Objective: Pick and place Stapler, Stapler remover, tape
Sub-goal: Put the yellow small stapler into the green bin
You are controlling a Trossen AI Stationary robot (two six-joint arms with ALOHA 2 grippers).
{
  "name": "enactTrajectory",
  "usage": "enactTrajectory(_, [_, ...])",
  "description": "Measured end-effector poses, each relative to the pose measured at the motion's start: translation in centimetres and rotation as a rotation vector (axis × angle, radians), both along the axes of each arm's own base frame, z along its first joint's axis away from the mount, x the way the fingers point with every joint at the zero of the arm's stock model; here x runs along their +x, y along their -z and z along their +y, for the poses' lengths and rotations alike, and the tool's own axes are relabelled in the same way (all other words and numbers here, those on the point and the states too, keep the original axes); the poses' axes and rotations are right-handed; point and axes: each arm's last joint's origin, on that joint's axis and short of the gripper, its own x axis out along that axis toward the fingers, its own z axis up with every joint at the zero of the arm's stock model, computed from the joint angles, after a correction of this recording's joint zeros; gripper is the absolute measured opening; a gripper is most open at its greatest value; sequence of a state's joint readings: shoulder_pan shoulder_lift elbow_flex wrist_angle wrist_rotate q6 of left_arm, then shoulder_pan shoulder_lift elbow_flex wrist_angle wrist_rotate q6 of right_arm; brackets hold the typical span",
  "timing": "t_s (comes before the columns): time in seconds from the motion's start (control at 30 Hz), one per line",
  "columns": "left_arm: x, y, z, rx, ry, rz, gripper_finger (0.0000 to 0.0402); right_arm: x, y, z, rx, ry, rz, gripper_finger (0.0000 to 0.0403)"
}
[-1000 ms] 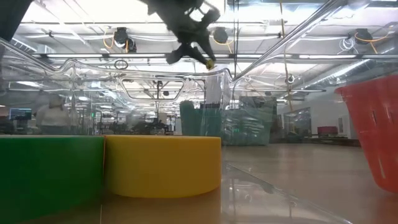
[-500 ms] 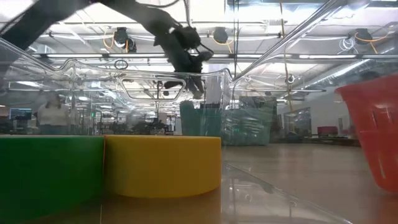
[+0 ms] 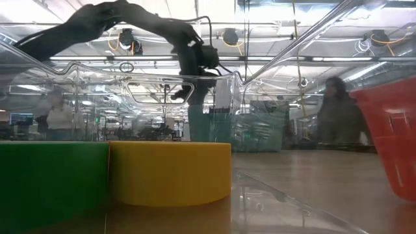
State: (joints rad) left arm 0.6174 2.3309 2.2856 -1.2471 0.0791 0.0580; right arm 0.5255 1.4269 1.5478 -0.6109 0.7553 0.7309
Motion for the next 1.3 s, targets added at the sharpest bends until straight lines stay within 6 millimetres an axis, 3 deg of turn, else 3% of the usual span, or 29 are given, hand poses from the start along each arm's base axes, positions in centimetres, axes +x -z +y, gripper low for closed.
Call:
enactTrajectory(0.73, [1.6, 2.4, 0.3, -0.027, 0.017, -0.039, 0.0076, 0.2, 0.0, -0.4, 0.006, 0.024, -0.010, 0.0047])
enactTrajectory(1.3, [1.7, 2.5, 0.4, -0.031, 0.013, -0.055, 0.0082, 0.2, 0.0, -0.4, -0.012, 0.016, -0.004, 0.0047])
